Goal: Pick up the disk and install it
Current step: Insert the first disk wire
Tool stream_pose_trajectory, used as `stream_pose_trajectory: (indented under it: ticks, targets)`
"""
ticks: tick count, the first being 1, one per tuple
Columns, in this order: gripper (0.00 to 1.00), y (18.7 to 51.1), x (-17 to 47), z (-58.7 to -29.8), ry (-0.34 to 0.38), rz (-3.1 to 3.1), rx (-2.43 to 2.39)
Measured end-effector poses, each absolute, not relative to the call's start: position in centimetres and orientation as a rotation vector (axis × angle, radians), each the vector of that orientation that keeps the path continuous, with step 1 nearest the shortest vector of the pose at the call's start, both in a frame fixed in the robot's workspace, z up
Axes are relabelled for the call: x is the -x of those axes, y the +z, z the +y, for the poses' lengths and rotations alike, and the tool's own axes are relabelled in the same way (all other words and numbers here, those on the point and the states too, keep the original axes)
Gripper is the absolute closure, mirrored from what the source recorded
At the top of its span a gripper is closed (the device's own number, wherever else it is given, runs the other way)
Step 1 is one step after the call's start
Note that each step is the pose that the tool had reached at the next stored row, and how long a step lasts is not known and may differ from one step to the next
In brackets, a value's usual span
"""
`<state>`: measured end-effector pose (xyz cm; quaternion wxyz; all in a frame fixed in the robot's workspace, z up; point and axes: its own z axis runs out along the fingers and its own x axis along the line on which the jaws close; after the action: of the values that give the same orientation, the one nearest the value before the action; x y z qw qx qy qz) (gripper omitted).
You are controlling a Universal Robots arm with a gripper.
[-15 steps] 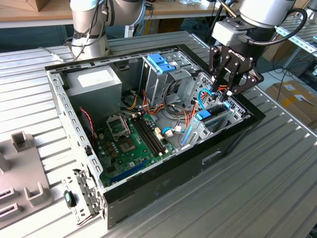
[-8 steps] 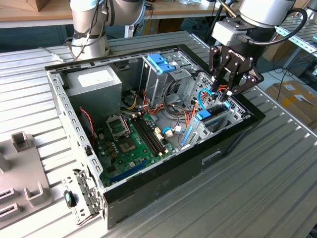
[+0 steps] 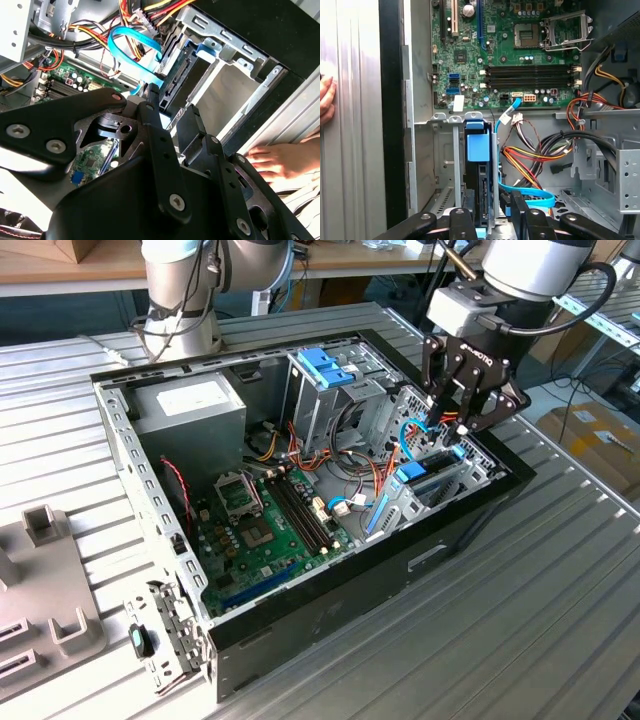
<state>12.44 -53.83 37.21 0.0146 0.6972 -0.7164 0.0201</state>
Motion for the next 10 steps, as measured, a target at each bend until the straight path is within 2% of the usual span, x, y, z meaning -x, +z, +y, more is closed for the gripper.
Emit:
stream_pose_trajectory:
  ticks: [10]
  targets:
    - [0.58, 37.08, -12.78, -53.73, 0.063, -2.230, -2.170]
